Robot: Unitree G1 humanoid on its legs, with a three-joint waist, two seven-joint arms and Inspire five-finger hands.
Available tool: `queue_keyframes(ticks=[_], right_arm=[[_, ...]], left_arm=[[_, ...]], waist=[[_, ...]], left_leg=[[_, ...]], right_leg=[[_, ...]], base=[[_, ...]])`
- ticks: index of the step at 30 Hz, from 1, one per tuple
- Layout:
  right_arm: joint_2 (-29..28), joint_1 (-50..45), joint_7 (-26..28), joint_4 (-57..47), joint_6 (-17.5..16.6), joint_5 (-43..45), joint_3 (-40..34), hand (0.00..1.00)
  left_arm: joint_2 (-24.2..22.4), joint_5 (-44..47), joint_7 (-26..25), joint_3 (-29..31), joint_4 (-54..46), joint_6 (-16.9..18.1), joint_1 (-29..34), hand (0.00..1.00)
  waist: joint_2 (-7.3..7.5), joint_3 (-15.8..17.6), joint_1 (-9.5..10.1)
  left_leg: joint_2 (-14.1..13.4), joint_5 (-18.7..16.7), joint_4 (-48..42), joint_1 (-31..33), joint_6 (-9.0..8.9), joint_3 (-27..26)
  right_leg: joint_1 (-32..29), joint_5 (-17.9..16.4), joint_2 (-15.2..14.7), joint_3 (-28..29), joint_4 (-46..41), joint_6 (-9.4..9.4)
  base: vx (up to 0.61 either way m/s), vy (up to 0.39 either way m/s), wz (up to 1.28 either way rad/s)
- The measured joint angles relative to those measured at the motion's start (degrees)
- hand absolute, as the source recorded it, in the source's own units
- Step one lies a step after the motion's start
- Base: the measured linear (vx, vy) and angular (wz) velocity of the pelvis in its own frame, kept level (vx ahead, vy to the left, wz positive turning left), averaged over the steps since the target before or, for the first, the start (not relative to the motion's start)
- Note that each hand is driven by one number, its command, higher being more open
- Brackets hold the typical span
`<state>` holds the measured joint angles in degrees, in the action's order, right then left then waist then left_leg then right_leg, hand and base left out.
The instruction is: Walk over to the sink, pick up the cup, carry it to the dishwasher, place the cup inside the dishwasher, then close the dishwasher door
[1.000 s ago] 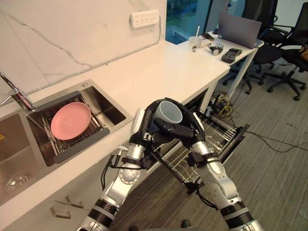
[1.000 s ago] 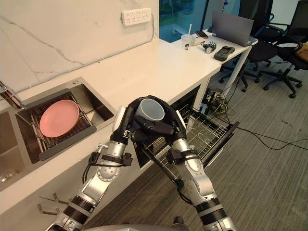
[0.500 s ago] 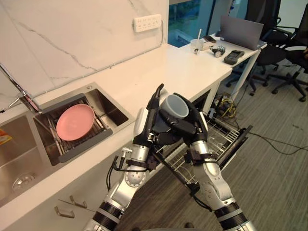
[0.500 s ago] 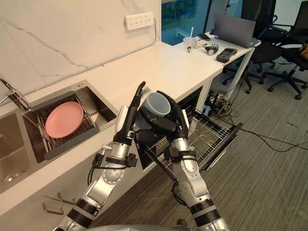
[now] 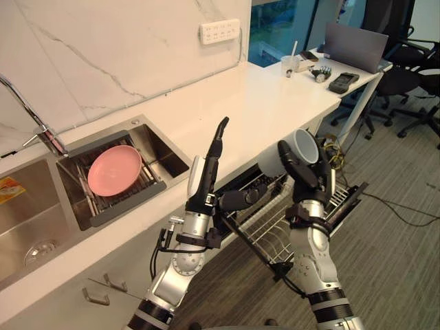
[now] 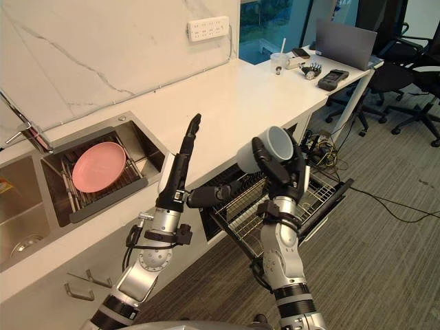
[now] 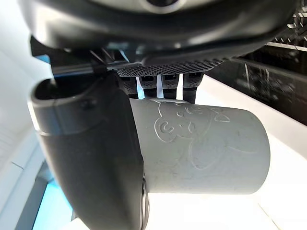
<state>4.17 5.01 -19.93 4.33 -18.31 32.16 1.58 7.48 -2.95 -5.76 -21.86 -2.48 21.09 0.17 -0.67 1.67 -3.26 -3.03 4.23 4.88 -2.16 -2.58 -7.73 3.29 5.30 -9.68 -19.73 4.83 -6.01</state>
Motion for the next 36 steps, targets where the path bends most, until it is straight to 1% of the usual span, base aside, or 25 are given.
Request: queue_keyframes(ticks=[1, 2, 3, 4, 5, 6, 9, 10, 12, 13, 14, 16, 17, 18, 20, 21, 22, 23, 25, 27, 30, 32, 34, 35, 36], right_arm=[[0.2, -0.5, 0.4, 0.4, 0.0, -0.4, -1.8, 0.0], [0.5, -0.8, 1.0, 1.6, 0.0, -0.7, -3.5, 0.0], [0.7, -1.0, 1.7, 2.4, 0.0, -0.7, -4.4, 0.0], [1.4, -1.3, 2.9, 4.0, 0.1, -0.7, -6.2, 0.0], [2.2, -1.4, 4.3, 5.6, 0.8, -0.6, -7.9, 0.0], [3.3, -1.4, 5.6, 6.9, 1.7, -0.6, -9.3, 0.0], [5.9, -1.3, 8.4, 9.8, 3.7, -0.5, -10.8, 0.0], [7.2, -0.9, 9.2, 11.8, 4.5, -0.5, -11.1, 0.0], [8.8, -0.3, 11.1, 14.5, 6.4, -0.6, -11.1, 0.0], [9.8, 1.2, 12.3, 16.7, 8.0, -0.8, -11.1, 0.0], [10.3, 2.8, 13.0, 18.3, 8.8, -0.9, -10.9, 0.0], [13.8, 9.9, 15.0, 25.6, 11.6, -2.2, -9.4, 0.0], [16.5, 14.5, 15.9, 29.7, 12.8, -3.8, -8.4, 0.0], [18.4, 18.6, 16.4, 33.8, 13.7, -5.7, -7.8, 0.0], [19.5, 22.5, 16.5, 37.5, 14.2, -7.8, -7.6, 0.0], [19.8, 23.5, 16.6, 38.4, 14.6, -8.8, -7.4, 0.0], [20.4, 24.8, 17.0, 40.0, 15.4, -10.6, -7.1, 0.0], [21.1, 25.2, 17.3, 41.2, 15.9, -12.3, -6.8, 0.0], [21.7, 26.1, 17.5, 42.4, 16.9, -15.4, -6.6, 0.0], [23.2, 26.3, 17.5, 42.6, 17.5, -18.6, -6.1, 0.0], [25.3, 28.8, 17.6, 44.7, 18.5, -20.6, -6.0, 0.0], [27.8, 30.5, 18.1, 45.4, 19.5, -21.3, -5.9, 0.0], [29.4, 31.5, 18.6, 46.8, 20.2, -23.6, -5.9, 0.0], [30.1, 31.6, 19.2, 47.6, 20.8, -25.8, -5.9, 0.0], [30.3, 31.6, 19.7, 48.3, 21.1, -27.4, -5.8, 1.0]], left_arm=[[-0.1, 4.9, 5.5, -0.4, 0.2, -1.7, 1.5, 1.0], [-0.1, 8.3, 9.6, -1.1, 0.9, -3.6, 3.4, 1.0], [-0.1, 10.1, 11.4, -1.3, 1.4, -4.8, 4.4, 1.0], [-0.1, 13.0, 13.7, -2.7, 3.6, -7.1, 6.0, 1.0], [-0.3, 14.3, 15.2, -3.7, 7.0, -9.3, 7.4, 1.0], [-0.5, 14.1, 16.0, -4.2, 11.4, -10.5, 8.8, 1.0], [0.2, 12.0, 16.1, -4.4, 19.5, -11.2, 11.9, 1.0], [1.1, 11.8, 16.0, -4.2, 22.2, -11.3, 13.5, 1.0], [1.8, 11.2, 15.4, -2.2, 25.7, -11.4, 15.1, 1.0], [2.1, 10.6, 14.0, -0.1, 28.6, -11.5, 14.9, 1.0], [1.9, 10.3, 13.1, 1.4, 30.2, -11.4, 14.6, 1.0], [1.4, 8.9, 9.6, 6.6, 38.4, -10.8, 10.3, 1.0], [0.8, 8.7, 7.9, 10.1, 42.3, -10.7, 7.4, 1.0], [0.4, 8.9, 6.5, 13.4, 45.4, -10.5, 5.6, 1.0], [0.5, 10.7, 5.6, 16.0, 47.6, -10.6, 5.6, 1.0], [0.5, 11.5, 5.5, 16.7, 48.0, -10.9, 6.0, 1.0], [0.5, 12.8, 5.6, 17.8, 48.2, -12.0, 7.3, 1.0], [0.5, 13.3, 5.8, 18.2, 48.6, -12.8, 8.5, 1.0], [0.6, 13.8, 7.2, 18.4, 49.8, -13.6, 9.7, 1.0], [-0.3, 15.4, 8.7, 20.3, 49.6, -13.8, 10.1, 1.0], [-0.3, 17.8, 10.2, 20.5, 48.9, -13.8, 10.1, 1.0], [-0.6, 21.7, 11.8, 21.4, 48.1, -14.9, 9.9, 1.0], [-0.9, 23.5, 12.8, 22.2, 47.7, -14.8, 9.7, 1.0], [-1.0, 24.4, 13.2, 22.2, 47.5, -14.6, 9.7, 1.0], [-1.0, 24.9, 13.2, 22.2, 47.4, -14.7, 9.6, 1.0]], waist=[[-0.01, 0.0, 0.14], [-0.01, 0.0, 0.15], [-0.01, 0.0, 0.19], [-0.03, 0.0, 0.43], [-0.03, 0.0, 0.5], [-0.03, 0.0, 0.53], [-0.02, 0.0, 0.67], [-0.03, 0.0, 0.8], [-0.07, 0.2, 0.97], [-0.12, 1.0, 1.08], [-0.2, 1.5, 1.22], [-0.72, 4.3, 2.77], [-1.52, 6.8, 3.9], [-2.52, 8.8, 4.48], [-4.03, 11.1, 5.37], [-4.43, 11.6, 5.8], [-4.93, 12.1, 6.48], [-5.13, 12.5, 7.08], [-5.2, 13.9, 7.27], [-5.52, 15.5, 7.33], [-5.86, 17.6, 7.63], [-6.37, 19.6, 7.88], [-6.38, 21.5, 8.09], [-6.39, 21.8, 8.41], [-6.31, 22.1, 8.66]], left_leg=[[0.0, 0.0, 0.0, 0.1, 0.04, 0.1], [0.0, 0.0, 0.0, 0.2, 0.04, 0.1], [0.0, 0.0, 0.0, 0.3, 0.05, 0.1], [-0.1, 0.0, 0.0, 0.4, 0.05, 0.3], [0.0, 0.1, 0.0, 0.7, 0.12, 0.5], [0.0, 0.1, 0.0, 1.0, 0.17, 0.7], [0.0, 0.3, 0.1, 1.3, 0.05, 1.0], [0.0, 0.3, 0.1, 1.4, 0.01, 1.2], [0.1, 0.7, 0.1, 2.1, 0.03, 2.2], [0.2, 1.1, 0.1, 3.1, 0.13, 2.7], [0.2, 1.3, 0.1, 3.8, 0.14, 2.9], [0.0, 2.3, 0.0, 6.9, -0.1, 3.7], [-0.2, 3.2, 0.0, 8.3, -0.09, 4.4], [-0.2, 4.0, 0.0, 9.6, -0.07, 5.4], [0.0, 4.6, -0.1, 10.4, -0.14, 6.4], [0.0, 4.6, -0.1, 10.5, -0.13, 6.5], [0.2, 4.9, -0.3, 11.2, 0.2, 7.0], [0.5, 5.1, -0.6, 11.8, 0.19, 7.3], [1.0, 5.1, -1.3, 12.2, 0.19, 7.3], [1.7, 5.2, -2.2, 12.8, 0.21, 7.3], [2.8, 5.1, -3.6, 14.3, 0.23, 7.3], [3.2, 4.9, -3.6, 15.8, 0.95, 7.7], [3.4, 5.2, -3.6, 16.3, 1.34, 8.2], [3.4, 5.5, -3.6, 17.0, 1.71, 8.7], [3.4, 5.6, -3.6, 17.1, 1.86, 8.8]], right_leg=[[0.0, 0.0, -0.1, -0.2, 0.0, -0.04], [-0.1, -0.1, -0.1, -0.3, 0.0, -0.09], [-0.1, -0.1, -0.2, -0.3, 0.0, -0.12], [-0.1, -0.1, -0.3, -0.4, 0.0, -0.14], [-0.3, -0.1, -0.4, -0.6, 0.0, -0.16], [-0.4, -0.1, -0.4, -0.7, 0.0, -0.17], [-0.5, -0.2, -0.3, -1.2, 0.0, -0.29], [-0.5, -0.2, -0.3, -1.4, 0.0, -0.32], [-0.6, -0.2, -0.4, -2.4, 0.0, -0.35], [-1.1, -0.1, -0.5, -3.2, 0.0, -0.43], [-1.6, 0.0, -0.5, -3.4, 0.0, -0.4], [-4.4, 0.9, -0.6, -4.1, -0.2, 0.16], [-5.7, 1.2, -0.5, -4.7, -0.9, 0.47], [-6.6, 1.2, -0.6, -5.8, -1.5, 0.51], [-7.0, 1.1, -0.8, -6.9, -1.9, 0.52], [-7.0, 1.1, -0.9, -7.0, -2.0, 0.5], [-7.3, 1.0, -1.1, -7.5, -2.3, 0.37], [-7.5, 0.8, -1.5, -8.3, -2.8, 0.1], [-7.5, -0.1, -2.3, -9.3, -4.1, -0.25], [-7.6, -1.1, -3.5, -10.3, -6.0, -0.73], [-9.2, -1.9, -5.3, -10.4, -8.7, -1.15], [-11.5, -2.5, -6.0, -10.4, -11.2, -1.07], [-12.4, -3.2, -6.5, -10.5, -13.0, -0.91], [-13.3, -3.6, -6.8, -10.6, -14.1, -0.81], [-13.6, -3.9, -6.9, -10.7, -14.7, -0.74]], base=[[-0.02, -0.002, 0.07], [-0.02, -0.002, 0.06], [-0.02, -0.004, 0.05], [-0.02, -0.002, 0.05], [-0.02, -0.001, 0.08], [-0.01, 0.003, 0.08], [-0.01, -0.004, 0.08], [-0.01, -0.007, 0.1], [-0.04, -0.002, 0.24], [-0.07, 0.007, 0.29], [-0.08, 0.015, 0.23], [-0.13, 0.028, 0.2], [-0.18, 0.027, 0.36], [-0.15, 0.013, 0.39], [-0.06, 0.008, 0.31], [0.02, 0.016, 0.24], [0.04, 0.016, 0.27], [0.07, 0.025, 0.3], [0.06, 0.035, 0.36], [0.01, 0.044, 0.37], [-0.05, 0.063, 0.12], [-0.08, 0.036, 0.09], [-0.09, 0.012, 0.15], [-0.09, -0.009, 0.17], [-0.06, -0.02, 0.14]])
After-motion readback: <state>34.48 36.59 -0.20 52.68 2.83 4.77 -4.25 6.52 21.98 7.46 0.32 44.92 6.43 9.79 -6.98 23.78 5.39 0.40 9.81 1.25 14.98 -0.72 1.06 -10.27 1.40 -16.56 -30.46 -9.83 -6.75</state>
